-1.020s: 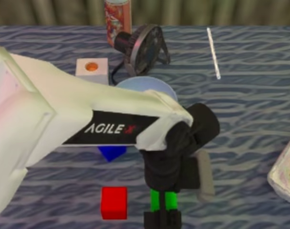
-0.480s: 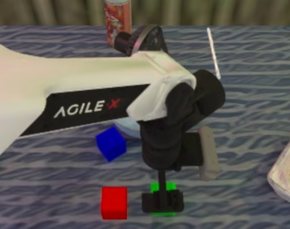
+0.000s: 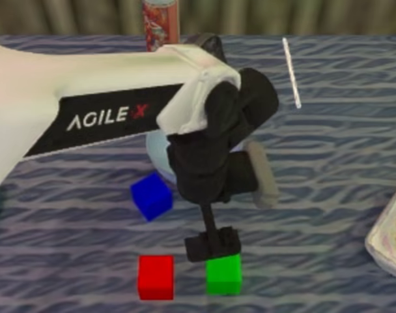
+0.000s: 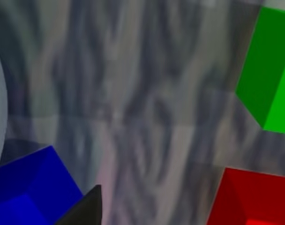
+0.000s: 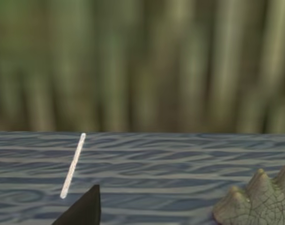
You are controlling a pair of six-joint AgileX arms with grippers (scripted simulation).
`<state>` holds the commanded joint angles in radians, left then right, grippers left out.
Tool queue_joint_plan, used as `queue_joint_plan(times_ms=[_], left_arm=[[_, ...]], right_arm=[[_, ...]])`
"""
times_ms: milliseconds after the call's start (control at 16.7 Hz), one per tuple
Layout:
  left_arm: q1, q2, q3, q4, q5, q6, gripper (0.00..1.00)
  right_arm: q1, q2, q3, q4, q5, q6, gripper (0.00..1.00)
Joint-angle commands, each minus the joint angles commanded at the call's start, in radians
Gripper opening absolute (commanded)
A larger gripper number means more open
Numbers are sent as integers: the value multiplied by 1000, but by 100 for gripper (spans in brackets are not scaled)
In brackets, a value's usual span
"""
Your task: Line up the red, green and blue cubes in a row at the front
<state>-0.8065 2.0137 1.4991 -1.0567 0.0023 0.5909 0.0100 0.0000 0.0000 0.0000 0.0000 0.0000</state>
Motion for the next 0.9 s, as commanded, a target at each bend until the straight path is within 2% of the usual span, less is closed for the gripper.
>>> queue_joint_plan(times_ms=[240, 360, 720, 900], left_arm=[[209, 60, 62, -9, 1, -92, 100], [273, 79, 86, -10, 0, -129, 100], [291, 83, 90, -6, 0, -141, 100], [294, 117, 51, 64, 0, -143, 100]], right_arm=[[0, 0, 0, 0, 0, 0, 100], [0, 0, 0, 0, 0, 0, 100], [0, 0, 0, 0, 0, 0, 100], [0, 0, 0, 0, 0, 0, 100]])
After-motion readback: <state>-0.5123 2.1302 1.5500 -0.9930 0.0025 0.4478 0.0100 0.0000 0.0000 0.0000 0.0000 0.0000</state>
